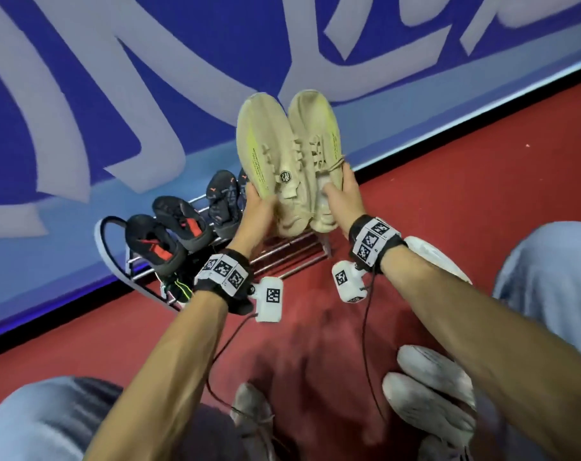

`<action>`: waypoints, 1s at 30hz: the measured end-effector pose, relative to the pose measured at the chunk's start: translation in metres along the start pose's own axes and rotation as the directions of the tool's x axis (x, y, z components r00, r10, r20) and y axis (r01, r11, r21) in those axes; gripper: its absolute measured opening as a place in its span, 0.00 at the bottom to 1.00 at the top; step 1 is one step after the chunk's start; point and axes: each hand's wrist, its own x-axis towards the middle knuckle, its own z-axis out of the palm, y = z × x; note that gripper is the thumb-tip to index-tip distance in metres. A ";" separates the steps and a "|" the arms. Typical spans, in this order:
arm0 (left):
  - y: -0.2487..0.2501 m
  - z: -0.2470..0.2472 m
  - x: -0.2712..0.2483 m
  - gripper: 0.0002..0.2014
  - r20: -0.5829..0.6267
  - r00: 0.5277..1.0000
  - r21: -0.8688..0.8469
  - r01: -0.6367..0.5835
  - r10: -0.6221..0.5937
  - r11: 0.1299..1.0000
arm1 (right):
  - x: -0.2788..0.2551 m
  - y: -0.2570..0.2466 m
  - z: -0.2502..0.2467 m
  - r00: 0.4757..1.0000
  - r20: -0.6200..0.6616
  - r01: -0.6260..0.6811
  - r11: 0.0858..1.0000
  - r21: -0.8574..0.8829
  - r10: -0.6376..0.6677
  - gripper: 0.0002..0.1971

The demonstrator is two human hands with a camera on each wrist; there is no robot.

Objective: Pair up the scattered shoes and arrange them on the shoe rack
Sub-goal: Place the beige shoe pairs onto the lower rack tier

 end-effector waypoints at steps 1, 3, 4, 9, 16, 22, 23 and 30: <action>0.020 -0.015 -0.003 0.23 -0.006 1.000 0.016 0.004 -0.004 1.000 | -0.003 -0.016 0.011 0.999 0.038 -0.001 1.000 -0.002 0.001 0.33; 0.052 -0.045 -0.013 0.24 -0.008 1.000 0.067 0.022 -0.021 0.998 | -0.009 -0.045 0.030 0.994 0.112 0.004 1.000 -0.011 -0.003 0.38; 0.065 -0.061 -0.021 0.24 -0.001 1.000 0.087 0.014 -0.014 0.996 | -0.012 -0.056 0.039 0.988 0.154 0.011 1.000 -0.008 -0.010 0.39; 0.087 -0.127 -0.064 0.25 0.012 0.996 -0.065 -0.092 0.093 0.994 | -0.023 -0.101 0.087 0.955 0.296 0.017 0.999 -0.046 -0.002 0.38; 0.098 -0.160 -0.071 0.20 -0.166 0.980 -0.091 -0.124 0.108 0.988 | -0.036 -0.140 0.138 0.968 0.252 0.031 0.984 -0.177 0.015 0.20; 0.084 -0.184 -0.077 0.23 -0.189 0.973 0.004 -0.130 0.129 0.991 | -0.037 -0.100 0.156 0.938 0.325 -0.089 0.989 -0.115 0.122 0.34; 0.080 -0.187 -0.076 0.22 -0.189 0.973 0.037 -0.131 0.136 0.991 | -0.037 -0.090 0.160 0.933 0.334 -0.109 0.990 -0.084 0.131 0.32; 0.058 -0.202 -0.076 0.16 -0.215 0.974 0.257 -0.015 0.072 0.966 | -0.029 -0.029 0.197 0.869 0.408 -0.307 0.952 0.003 0.279 0.31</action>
